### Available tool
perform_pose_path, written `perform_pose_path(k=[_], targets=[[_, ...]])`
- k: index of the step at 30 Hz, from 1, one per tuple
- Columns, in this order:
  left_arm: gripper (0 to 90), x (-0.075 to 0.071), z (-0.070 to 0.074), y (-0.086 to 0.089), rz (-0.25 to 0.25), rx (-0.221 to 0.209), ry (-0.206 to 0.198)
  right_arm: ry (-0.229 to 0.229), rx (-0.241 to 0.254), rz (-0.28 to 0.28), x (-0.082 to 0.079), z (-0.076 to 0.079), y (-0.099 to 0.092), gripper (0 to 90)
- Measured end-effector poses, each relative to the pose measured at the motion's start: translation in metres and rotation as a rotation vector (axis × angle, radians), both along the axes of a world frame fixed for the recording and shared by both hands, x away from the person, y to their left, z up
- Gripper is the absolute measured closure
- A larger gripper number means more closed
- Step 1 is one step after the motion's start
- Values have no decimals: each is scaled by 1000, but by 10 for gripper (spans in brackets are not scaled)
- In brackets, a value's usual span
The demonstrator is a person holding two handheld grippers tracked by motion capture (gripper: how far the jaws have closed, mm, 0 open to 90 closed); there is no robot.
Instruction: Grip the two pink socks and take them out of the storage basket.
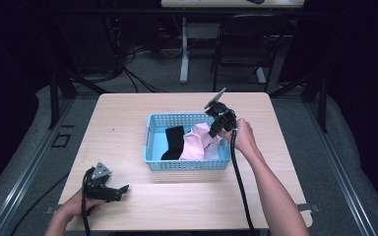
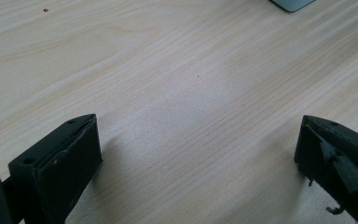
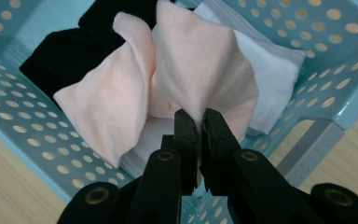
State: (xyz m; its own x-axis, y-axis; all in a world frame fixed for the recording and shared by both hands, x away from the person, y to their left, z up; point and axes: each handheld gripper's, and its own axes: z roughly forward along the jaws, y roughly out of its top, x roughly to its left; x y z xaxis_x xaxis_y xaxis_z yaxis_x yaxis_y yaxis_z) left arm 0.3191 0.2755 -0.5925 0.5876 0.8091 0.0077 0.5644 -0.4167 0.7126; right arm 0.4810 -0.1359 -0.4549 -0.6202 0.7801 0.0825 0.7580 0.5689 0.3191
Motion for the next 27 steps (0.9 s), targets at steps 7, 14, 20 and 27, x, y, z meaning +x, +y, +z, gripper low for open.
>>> perform_pose_path(k=[7, 14, 20, 27], targets=[[2, 0, 0, 0, 2, -3, 0, -26, 19, 10, -5, 22, -1, 854], [2, 0, 0, 0, 2, -2, 0, -59, 20, 22, -10, 51, -5, 855], [2, 0, 0, 0, 2, -2, 0, -75, 6, 24, -15, 72, -9, 854], [2, 0, 0, 0, 3, -5, 0, -85, -16, 26, -20, 92, -17, 852]])
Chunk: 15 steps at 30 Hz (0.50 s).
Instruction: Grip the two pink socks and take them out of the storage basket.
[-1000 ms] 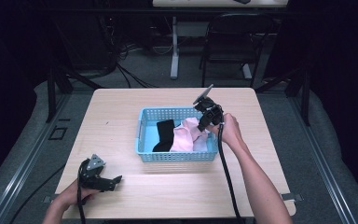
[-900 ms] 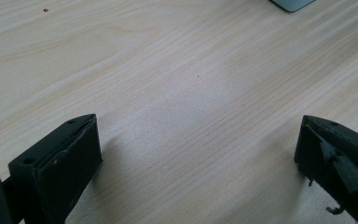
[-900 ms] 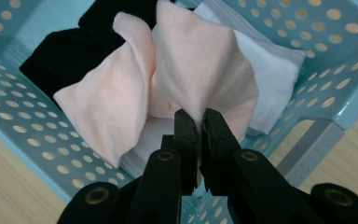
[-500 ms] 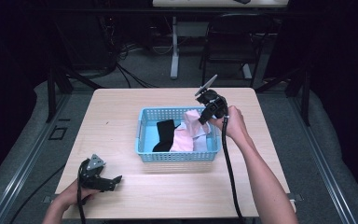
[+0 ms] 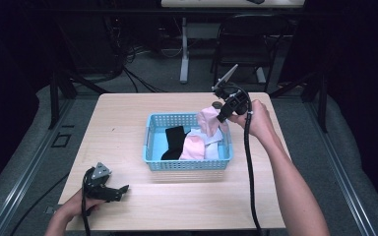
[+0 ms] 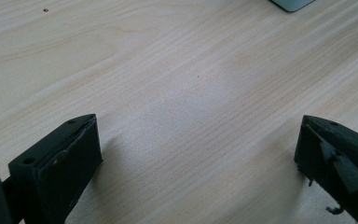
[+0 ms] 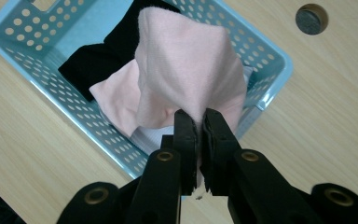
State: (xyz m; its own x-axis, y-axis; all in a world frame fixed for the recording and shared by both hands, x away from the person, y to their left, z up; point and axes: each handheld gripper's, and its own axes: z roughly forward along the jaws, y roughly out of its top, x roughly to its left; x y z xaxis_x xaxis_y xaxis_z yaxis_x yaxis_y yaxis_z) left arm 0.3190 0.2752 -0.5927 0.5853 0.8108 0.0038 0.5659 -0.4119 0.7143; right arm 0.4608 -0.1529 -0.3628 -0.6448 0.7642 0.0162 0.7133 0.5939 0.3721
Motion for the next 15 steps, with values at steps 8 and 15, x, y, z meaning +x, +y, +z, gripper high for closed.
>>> perform_pose_path(k=[8, 15], targets=[[2, 0, 0, 0, -1, 1, 1, -5, -26, -21, -6, 20, -18, 852], [2, 0, 0, 0, 1, -1, 1, -4, -42, -69, -9, 31, -45, 852]])
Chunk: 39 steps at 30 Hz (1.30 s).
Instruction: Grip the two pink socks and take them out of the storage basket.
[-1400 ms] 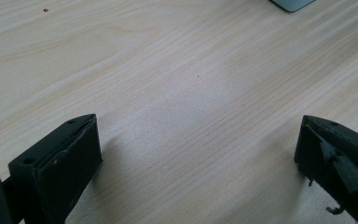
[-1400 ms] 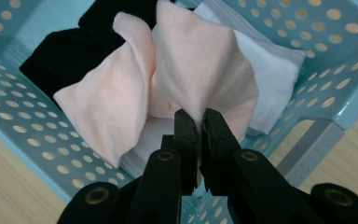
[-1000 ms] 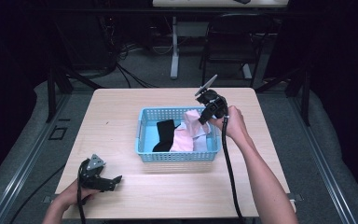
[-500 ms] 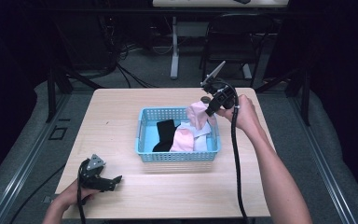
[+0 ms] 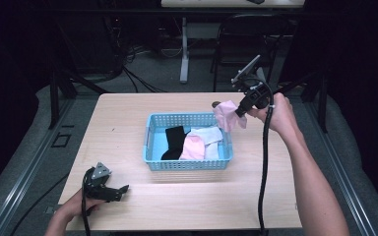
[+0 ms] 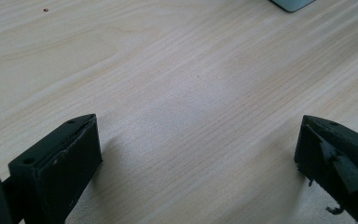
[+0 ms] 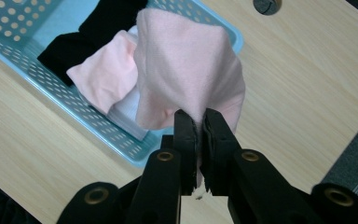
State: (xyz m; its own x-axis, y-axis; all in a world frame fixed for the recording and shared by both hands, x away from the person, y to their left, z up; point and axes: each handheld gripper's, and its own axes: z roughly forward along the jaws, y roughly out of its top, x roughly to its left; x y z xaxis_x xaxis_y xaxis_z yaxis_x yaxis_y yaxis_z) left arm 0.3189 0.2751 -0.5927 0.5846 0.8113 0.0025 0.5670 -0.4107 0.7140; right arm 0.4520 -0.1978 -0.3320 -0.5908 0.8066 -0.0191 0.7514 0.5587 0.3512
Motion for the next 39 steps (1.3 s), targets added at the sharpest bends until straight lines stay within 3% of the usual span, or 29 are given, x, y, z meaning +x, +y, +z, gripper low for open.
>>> perform_pose_path(k=[16, 30, 39], targets=[[3, 0, 0, 0, -1, 2, -1, 25, -28, -87, -6, 0, -47, 852], [3, 0, 0, 0, -3, 5, -2, 71, -44, -186, -6, -28, -86, 851], [3, 0, 0, 0, -2, 5, -2, 106, -62, -218, -3, -47, -101, 851]])
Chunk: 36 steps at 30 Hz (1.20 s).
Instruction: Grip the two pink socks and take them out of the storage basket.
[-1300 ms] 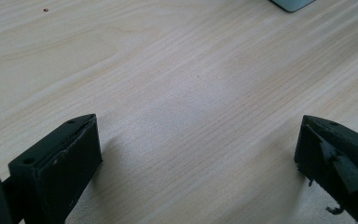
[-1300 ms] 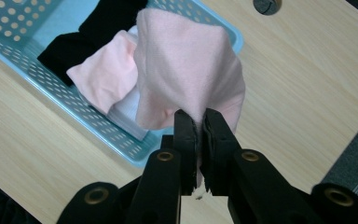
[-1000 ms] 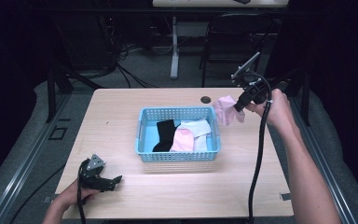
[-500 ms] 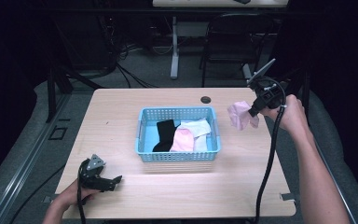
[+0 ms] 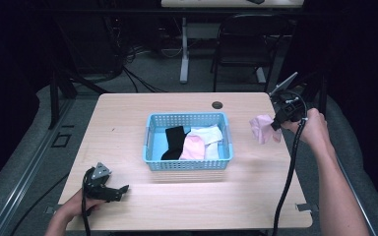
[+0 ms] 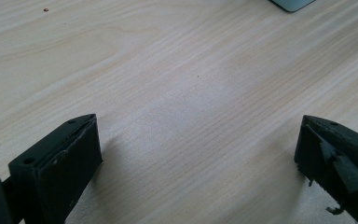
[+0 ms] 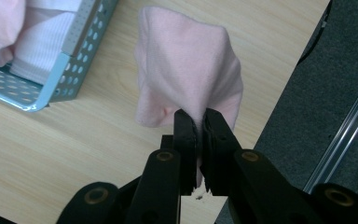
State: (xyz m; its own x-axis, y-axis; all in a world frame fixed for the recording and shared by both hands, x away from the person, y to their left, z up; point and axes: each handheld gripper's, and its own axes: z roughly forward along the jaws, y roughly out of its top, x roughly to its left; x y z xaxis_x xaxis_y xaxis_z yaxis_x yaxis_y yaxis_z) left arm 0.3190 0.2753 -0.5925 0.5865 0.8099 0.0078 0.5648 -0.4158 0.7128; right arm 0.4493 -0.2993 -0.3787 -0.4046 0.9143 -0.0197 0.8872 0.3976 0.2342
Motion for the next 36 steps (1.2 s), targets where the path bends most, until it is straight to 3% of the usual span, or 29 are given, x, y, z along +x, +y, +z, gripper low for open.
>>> perform_pose_path(k=[11, 24, 32, 36], targets=[[3, 0, 0, 0, 1, 0, 0, 38, 9, -59, 0, -43, -17, 848], [3, 0, 0, 0, 1, 0, 0, 71, 18, -92, 5, -76, -22, 841], [3, 0, 0, 0, 1, 0, 0, 111, -1, -94, 12, -98, -19, 838], [3, 0, 0, 0, 1, 0, 0, 104, 18, -112, 13, -104, -19, 829]])
